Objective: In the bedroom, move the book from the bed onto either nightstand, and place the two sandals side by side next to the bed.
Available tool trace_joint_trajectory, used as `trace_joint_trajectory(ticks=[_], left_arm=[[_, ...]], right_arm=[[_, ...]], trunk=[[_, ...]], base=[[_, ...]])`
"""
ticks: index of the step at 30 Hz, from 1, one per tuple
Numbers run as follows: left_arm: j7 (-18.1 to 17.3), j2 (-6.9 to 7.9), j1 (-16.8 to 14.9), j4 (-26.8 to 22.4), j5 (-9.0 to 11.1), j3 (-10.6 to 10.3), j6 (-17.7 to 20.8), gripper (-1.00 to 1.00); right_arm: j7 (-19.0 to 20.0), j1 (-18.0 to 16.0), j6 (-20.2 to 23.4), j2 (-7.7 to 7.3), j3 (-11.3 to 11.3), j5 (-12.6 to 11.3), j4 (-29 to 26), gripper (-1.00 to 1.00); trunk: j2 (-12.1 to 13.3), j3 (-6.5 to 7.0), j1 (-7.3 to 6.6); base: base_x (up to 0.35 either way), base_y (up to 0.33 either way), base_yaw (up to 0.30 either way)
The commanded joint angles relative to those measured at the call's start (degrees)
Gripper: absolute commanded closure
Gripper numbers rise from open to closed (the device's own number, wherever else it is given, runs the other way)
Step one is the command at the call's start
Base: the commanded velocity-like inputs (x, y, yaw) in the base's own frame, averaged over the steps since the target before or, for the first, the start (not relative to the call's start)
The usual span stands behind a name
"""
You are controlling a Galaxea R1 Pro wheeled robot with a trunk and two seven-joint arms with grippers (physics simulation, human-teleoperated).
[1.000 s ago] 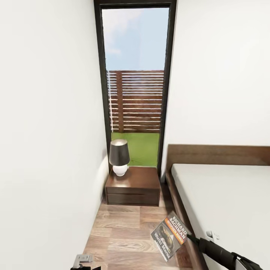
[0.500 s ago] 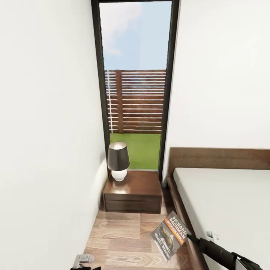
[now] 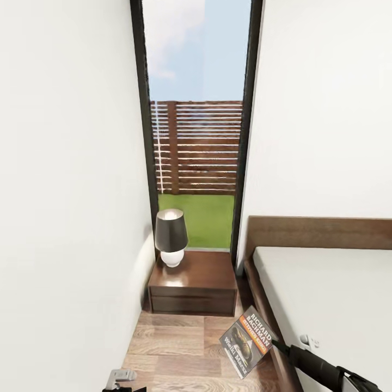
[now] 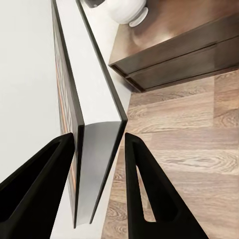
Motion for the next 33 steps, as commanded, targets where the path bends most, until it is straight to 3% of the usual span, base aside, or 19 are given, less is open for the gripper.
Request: trace_joint_trajectory(ticks=[1, 33], left_arm=[[-0.1, 0.01, -0.02, 0.06, -0.62, 0.42, -0.32, -1.0], [-0.07, 0.0, -0.02, 0.06, -0.65, 0.35, -0.32, -1.0]], right_arm=[[0.24, -0.03, 0.24, 0.01, -0.59, 0.57, -0.06, 1.0], [0.11, -0.03, 0.24, 0.01, -0.59, 0.59, -0.06, 1.0]], trunk=[[-0.05, -0.05, 0.03], [-0.05, -0.05, 0.03]], base=[[0.131, 0.0, 0.0], [0.314, 0.0, 0.0]])
